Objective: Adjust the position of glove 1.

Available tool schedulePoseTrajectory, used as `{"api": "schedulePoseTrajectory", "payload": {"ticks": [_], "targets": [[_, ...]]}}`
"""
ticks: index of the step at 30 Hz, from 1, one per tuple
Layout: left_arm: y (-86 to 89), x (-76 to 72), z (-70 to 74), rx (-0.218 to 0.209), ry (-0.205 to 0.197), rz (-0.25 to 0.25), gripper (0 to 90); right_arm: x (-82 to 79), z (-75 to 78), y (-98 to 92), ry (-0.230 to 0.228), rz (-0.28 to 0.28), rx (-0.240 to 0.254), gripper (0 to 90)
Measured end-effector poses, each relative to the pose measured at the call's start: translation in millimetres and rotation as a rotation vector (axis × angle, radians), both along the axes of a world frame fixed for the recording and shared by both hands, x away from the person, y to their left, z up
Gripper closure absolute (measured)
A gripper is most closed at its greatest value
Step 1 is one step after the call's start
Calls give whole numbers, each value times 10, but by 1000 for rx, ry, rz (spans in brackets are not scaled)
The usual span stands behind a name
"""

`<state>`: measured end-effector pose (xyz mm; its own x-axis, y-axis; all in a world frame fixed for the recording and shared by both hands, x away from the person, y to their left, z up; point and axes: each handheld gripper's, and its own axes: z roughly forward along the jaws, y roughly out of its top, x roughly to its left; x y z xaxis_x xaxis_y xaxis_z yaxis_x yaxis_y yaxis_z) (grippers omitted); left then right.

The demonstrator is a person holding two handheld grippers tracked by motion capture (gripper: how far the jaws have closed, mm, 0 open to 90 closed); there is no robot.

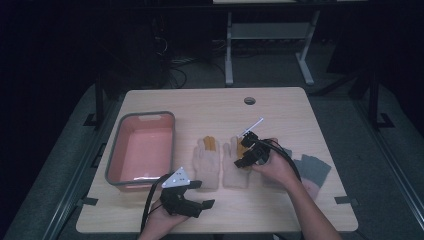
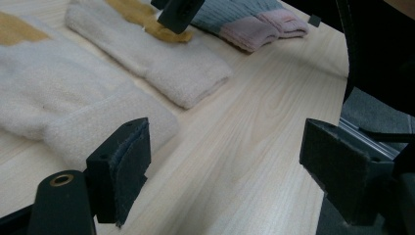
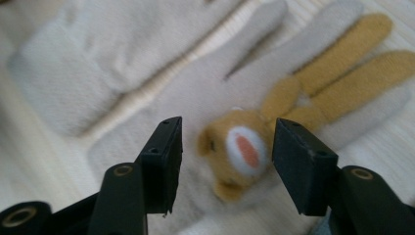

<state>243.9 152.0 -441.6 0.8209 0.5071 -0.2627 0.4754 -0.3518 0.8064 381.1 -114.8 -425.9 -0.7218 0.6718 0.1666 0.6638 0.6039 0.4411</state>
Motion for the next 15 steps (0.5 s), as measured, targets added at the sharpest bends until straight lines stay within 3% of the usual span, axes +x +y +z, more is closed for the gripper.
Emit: {"api": "schedulePoseTrajectory", "payload": {"ticks": [6,15], "targets": [[8,-2,5,-2,-4,3,191,3,-83,72,-14,-4,-70,537],[17,-8,17,-4,-9,7,192,-20,-93,109,-41,-2,-101,615]]}}
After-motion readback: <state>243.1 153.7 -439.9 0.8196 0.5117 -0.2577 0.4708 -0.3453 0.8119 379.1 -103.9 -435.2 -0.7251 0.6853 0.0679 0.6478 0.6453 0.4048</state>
